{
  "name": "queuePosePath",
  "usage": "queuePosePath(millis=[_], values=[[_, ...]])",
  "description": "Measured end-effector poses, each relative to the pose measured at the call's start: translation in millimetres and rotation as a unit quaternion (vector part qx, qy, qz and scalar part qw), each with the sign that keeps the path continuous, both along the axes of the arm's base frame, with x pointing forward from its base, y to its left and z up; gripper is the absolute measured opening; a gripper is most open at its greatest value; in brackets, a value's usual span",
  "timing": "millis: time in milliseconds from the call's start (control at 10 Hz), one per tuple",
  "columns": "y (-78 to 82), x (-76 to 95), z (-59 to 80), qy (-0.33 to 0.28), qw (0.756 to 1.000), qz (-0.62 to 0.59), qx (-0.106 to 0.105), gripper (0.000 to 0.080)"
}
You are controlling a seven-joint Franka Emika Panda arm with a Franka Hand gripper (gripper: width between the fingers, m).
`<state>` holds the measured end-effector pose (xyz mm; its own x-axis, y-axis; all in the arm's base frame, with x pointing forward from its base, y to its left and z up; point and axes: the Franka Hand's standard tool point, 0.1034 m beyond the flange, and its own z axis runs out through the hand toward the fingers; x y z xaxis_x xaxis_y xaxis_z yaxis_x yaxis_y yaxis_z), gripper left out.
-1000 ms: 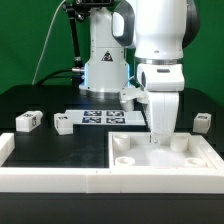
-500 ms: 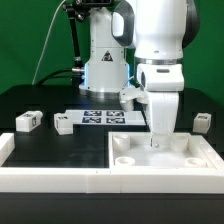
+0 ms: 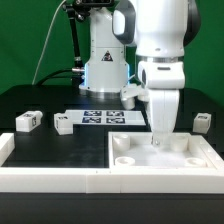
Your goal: Assemble one leg
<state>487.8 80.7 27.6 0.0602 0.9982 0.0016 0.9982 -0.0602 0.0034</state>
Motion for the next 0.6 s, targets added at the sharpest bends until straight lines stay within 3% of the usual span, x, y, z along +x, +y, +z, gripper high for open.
queuePosePath(millis=[300, 600], values=[[6.6, -3.7, 34.0, -0.017, 0.999, -0.027, -0.005, 0.0649], [8.2, -5.3, 34.0, -0.016, 0.996, -0.091, -0.002, 0.0649]])
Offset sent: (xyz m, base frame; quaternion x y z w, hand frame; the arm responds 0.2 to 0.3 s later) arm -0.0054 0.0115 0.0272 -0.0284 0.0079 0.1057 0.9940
